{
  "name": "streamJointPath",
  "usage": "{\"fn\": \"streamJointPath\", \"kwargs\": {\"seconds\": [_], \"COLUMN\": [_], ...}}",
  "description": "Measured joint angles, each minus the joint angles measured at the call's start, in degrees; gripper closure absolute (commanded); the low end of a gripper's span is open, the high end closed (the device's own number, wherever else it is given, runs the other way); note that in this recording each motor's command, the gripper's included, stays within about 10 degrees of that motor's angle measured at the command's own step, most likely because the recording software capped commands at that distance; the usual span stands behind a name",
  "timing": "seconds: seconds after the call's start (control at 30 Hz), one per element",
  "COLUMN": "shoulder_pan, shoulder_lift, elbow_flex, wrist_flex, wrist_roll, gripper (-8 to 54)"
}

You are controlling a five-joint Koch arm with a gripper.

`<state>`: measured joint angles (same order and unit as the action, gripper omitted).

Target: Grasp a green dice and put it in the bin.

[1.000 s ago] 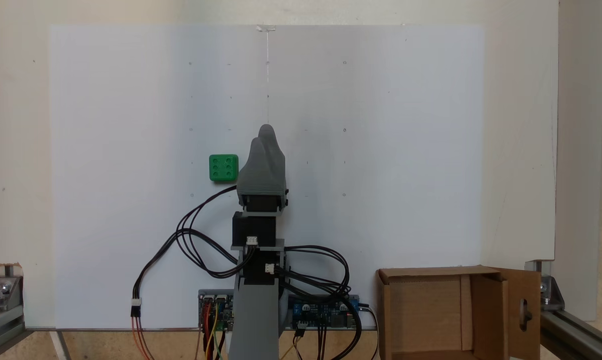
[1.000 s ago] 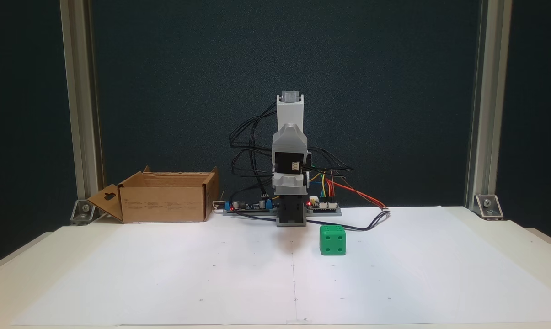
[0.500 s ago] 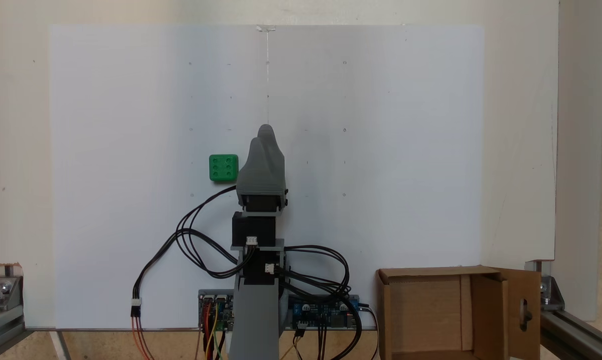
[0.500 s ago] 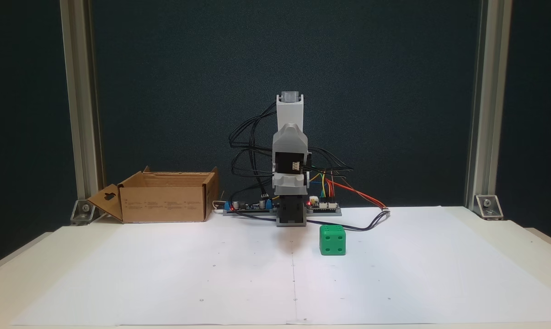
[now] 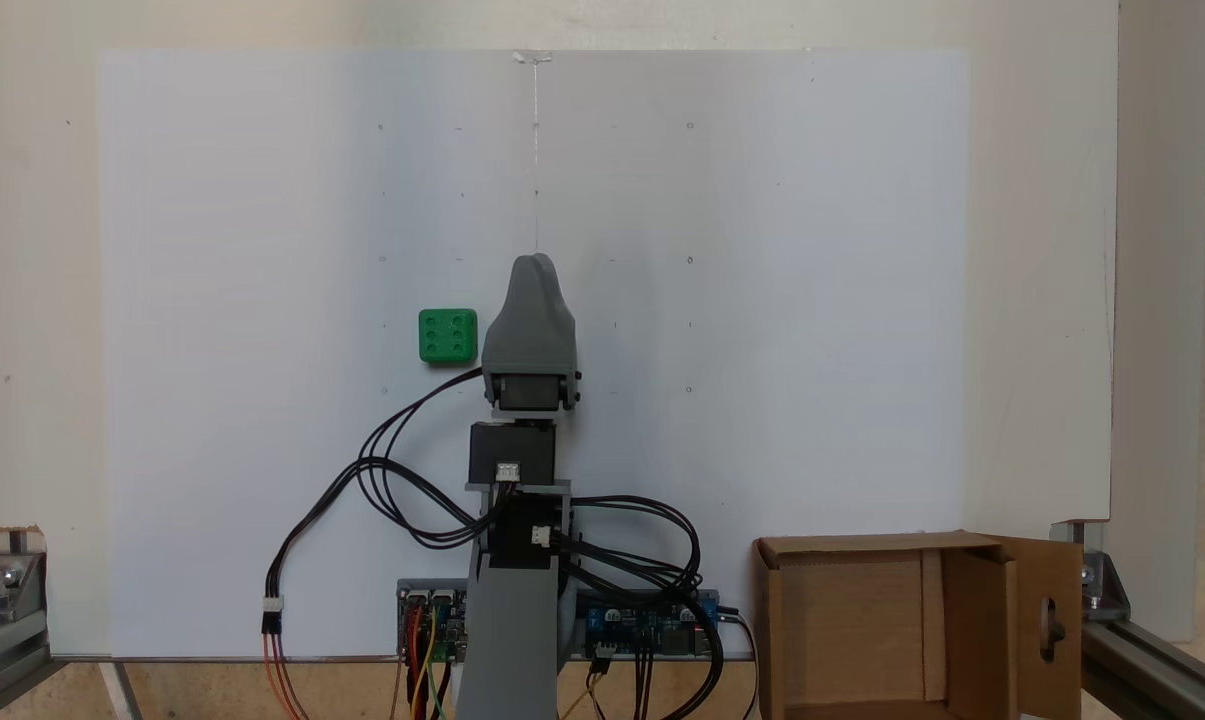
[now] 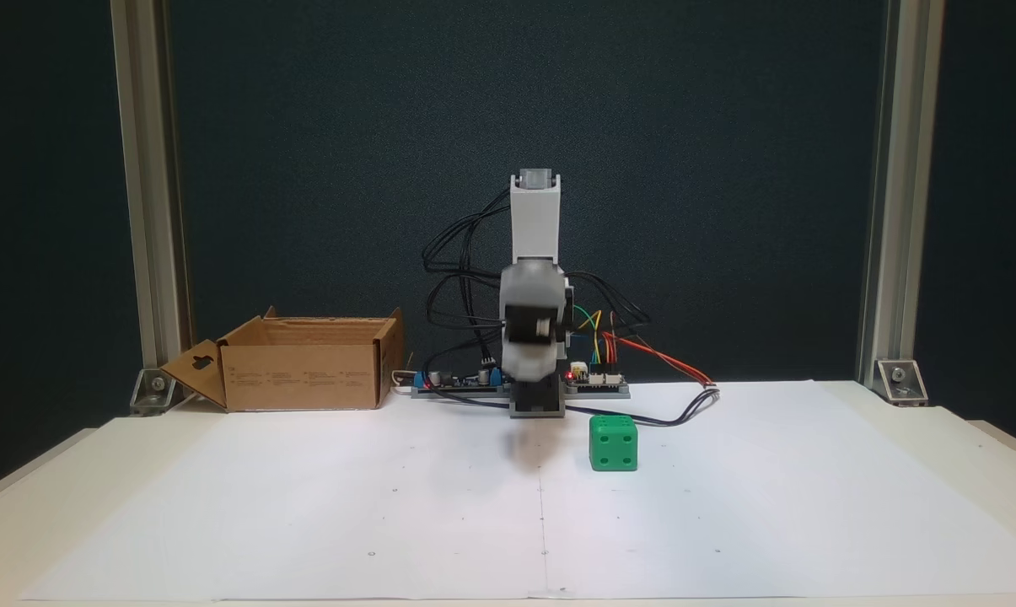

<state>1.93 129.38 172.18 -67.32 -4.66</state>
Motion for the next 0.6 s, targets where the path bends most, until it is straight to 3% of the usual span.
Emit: {"fn": "streamJointPath", "kwargs": {"seconds": [0.37, 0.6], "shoulder_pan": [0.6, 0.5], "shoulder_lift": [0.0, 0.0], "elbow_flex": [-10.5, -26.5], "wrist_flex": [37.2, 63.9], "wrist_roll": [0.0, 0.0], "gripper": [2.3, 2.4]}}
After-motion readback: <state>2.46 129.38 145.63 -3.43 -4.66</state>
